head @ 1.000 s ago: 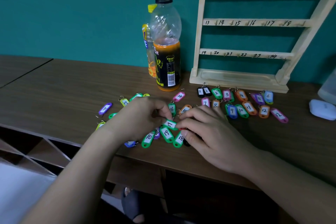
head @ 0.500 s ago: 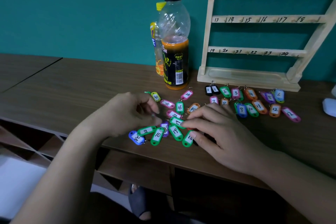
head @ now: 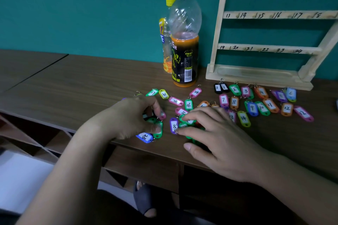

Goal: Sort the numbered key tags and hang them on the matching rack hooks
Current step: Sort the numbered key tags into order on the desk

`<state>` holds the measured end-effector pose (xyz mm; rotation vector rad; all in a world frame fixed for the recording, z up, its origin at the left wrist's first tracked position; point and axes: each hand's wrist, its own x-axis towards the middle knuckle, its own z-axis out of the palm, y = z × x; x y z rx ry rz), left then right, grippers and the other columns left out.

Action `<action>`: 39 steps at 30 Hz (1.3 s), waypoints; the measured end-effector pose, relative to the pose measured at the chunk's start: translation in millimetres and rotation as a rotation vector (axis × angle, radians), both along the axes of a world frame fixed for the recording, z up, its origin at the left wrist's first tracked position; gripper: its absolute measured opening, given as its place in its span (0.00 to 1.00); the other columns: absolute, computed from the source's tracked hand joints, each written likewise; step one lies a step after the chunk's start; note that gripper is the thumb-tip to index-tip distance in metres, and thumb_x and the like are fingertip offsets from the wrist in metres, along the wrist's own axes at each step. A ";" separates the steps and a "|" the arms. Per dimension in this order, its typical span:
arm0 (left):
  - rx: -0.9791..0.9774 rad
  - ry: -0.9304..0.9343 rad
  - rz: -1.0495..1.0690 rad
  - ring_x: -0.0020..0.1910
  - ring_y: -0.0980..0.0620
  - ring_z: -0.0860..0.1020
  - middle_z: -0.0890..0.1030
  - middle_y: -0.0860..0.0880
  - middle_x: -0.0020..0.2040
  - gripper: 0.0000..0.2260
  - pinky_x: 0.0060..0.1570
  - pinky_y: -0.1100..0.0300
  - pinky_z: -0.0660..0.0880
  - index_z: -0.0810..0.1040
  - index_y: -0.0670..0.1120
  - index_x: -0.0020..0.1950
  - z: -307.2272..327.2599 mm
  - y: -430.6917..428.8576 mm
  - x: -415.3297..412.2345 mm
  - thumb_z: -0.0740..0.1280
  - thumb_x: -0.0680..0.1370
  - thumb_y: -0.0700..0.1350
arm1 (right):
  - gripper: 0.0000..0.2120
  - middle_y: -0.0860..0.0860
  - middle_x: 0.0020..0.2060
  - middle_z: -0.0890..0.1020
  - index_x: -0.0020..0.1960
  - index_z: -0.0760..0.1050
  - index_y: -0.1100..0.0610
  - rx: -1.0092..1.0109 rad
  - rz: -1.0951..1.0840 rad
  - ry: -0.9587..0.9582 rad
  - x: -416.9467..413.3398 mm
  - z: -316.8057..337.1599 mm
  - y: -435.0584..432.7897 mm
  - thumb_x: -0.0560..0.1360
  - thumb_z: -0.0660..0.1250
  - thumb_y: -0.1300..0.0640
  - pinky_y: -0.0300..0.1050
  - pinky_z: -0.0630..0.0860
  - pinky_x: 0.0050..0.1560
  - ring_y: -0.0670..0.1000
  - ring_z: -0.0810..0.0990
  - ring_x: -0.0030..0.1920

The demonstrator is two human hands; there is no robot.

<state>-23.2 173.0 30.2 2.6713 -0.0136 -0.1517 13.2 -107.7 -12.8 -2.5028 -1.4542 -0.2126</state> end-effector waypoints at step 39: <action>-0.064 -0.036 -0.100 0.47 0.60 0.80 0.80 0.62 0.46 0.11 0.46 0.65 0.76 0.83 0.60 0.45 -6.3 -23.5 16.6 0.83 0.69 0.54 | 0.09 0.44 0.57 0.78 0.58 0.82 0.51 0.223 -0.001 -0.033 0.1 -1.7 -1.7 0.83 0.66 0.50 0.53 0.68 0.61 0.50 0.75 0.62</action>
